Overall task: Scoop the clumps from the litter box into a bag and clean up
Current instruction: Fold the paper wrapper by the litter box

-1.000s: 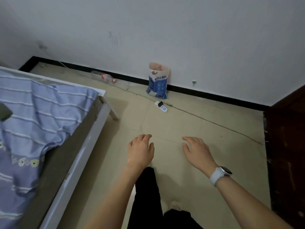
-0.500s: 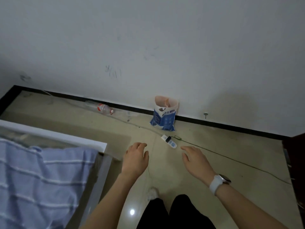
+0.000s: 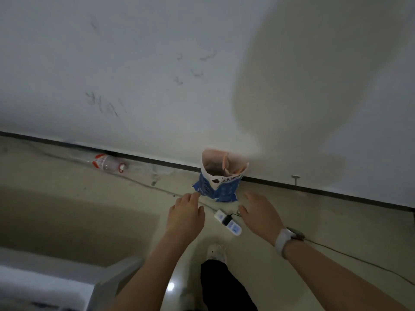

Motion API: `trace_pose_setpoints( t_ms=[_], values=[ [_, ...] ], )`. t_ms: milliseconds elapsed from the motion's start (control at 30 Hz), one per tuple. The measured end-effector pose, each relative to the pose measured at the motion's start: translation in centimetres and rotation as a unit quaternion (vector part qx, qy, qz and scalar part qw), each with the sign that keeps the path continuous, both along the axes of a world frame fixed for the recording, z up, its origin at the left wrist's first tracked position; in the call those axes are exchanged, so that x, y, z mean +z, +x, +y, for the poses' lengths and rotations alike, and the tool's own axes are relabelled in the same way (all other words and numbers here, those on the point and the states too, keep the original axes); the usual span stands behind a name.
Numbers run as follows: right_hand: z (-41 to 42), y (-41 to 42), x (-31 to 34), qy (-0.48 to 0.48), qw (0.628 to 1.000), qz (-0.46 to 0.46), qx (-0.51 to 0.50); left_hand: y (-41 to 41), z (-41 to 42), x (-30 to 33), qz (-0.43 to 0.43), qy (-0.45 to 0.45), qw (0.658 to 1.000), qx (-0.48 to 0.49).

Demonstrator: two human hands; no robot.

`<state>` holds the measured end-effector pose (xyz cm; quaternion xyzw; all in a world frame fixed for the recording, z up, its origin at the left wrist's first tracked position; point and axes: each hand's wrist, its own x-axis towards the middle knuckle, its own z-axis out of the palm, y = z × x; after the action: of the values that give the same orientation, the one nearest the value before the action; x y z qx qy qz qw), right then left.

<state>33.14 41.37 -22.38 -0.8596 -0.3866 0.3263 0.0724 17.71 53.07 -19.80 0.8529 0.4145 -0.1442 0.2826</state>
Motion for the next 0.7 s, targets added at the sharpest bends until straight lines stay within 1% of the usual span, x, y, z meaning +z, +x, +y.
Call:
trace_pose_setpoints(
  t_ms=[167,267,333,367,400,500,567,633,700],
  values=[
    [6.7,4.0,-11.0,-0.037,0.995,-0.051,0.079,2.3,3.8,-9.4,-0.009,0.011,1.0,-0.001],
    [10.1,5.5,-16.0,-0.053,0.99,-0.084,0.099,3.1,5.9,-14.3,0.004,0.006,1.0,-0.004],
    [12.0,6.0,-19.1,-0.059,0.99,-0.095,0.09,3.6,7.1,-16.9,0.0,-0.001,1.0,-0.006],
    [12.9,6.3,-20.6,-0.064,0.992,-0.084,0.073,3.7,7.6,-18.0,-0.003,-0.001,1.0,-0.01],
    [13.8,6.7,-21.9,-0.069,0.995,-0.055,0.044,3.9,8.0,-19.0,-0.006,-0.001,1.0,-0.017],
    [15.8,7.2,-23.4,-0.091,0.99,0.081,-0.064,4.2,9.3,-20.9,-0.018,-0.013,0.999,-0.026],
    [16.1,7.2,-22.8,-0.099,0.986,0.119,-0.065,4.4,10.0,-21.2,-0.033,-0.019,0.999,-0.033],
    [15.1,7.1,-21.9,-0.082,0.988,0.12,-0.051,4.7,10.7,-20.7,-0.045,-0.025,0.998,-0.046],
    [13.8,6.7,-21.1,-0.059,0.988,0.134,-0.059,5.2,11.2,-20.0,-0.052,-0.027,0.996,-0.072]
  ],
)
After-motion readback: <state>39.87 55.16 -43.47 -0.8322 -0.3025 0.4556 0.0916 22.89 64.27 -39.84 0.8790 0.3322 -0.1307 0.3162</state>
